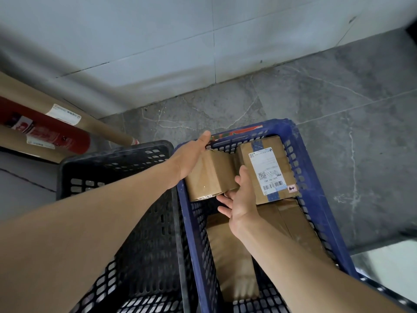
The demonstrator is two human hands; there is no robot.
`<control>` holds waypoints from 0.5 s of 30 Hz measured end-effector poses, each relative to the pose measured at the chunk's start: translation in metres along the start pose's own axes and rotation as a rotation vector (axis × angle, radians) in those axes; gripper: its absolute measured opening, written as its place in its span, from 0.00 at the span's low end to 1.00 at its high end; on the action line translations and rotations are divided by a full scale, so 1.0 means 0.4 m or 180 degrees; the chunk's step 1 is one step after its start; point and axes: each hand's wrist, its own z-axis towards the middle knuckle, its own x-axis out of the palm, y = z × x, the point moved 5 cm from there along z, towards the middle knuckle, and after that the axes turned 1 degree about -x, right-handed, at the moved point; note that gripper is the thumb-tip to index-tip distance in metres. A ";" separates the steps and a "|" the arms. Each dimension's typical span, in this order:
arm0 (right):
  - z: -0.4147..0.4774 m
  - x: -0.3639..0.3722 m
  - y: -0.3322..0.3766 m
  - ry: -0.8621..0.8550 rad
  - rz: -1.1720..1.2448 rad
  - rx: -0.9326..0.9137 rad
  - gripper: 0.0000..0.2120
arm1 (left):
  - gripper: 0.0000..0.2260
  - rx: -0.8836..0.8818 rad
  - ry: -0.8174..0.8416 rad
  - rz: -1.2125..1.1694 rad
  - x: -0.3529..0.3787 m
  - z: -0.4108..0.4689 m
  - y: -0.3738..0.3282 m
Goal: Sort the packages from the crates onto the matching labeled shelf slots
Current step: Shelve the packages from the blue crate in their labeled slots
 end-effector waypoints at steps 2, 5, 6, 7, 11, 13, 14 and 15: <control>-0.013 -0.006 0.006 -0.0108 -0.0055 -0.0156 0.20 | 0.35 0.0038 -0.0099 0.0078 -0.001 -0.013 -0.001; -0.043 -0.021 0.027 -0.0418 -0.0203 -0.0496 0.30 | 0.47 -0.0050 -0.0104 -0.0063 0.015 -0.052 0.007; -0.048 -0.030 0.035 -0.0520 -0.0285 -0.0596 0.34 | 0.50 -0.0205 -0.0081 -0.0120 0.020 -0.058 0.023; -0.053 -0.037 0.047 -0.0593 -0.0377 -0.0703 0.35 | 0.49 -0.0353 -0.0052 -0.0182 0.025 -0.072 0.033; -0.078 -0.055 0.096 -0.0682 -0.1177 -0.1025 0.29 | 0.25 -0.0872 -0.0107 -0.0795 0.048 -0.124 0.090; -0.073 -0.080 0.101 -0.0744 -0.1608 -0.0995 0.27 | 0.34 -0.1111 0.0043 -0.1003 0.080 -0.140 0.128; -0.068 -0.096 0.097 -0.0768 -0.1807 -0.0953 0.26 | 0.38 -0.1262 0.0149 -0.0998 0.098 -0.147 0.146; -0.063 -0.111 0.092 -0.0757 -0.1991 -0.0927 0.25 | 0.41 -0.1412 0.0225 -0.0988 0.114 -0.149 0.166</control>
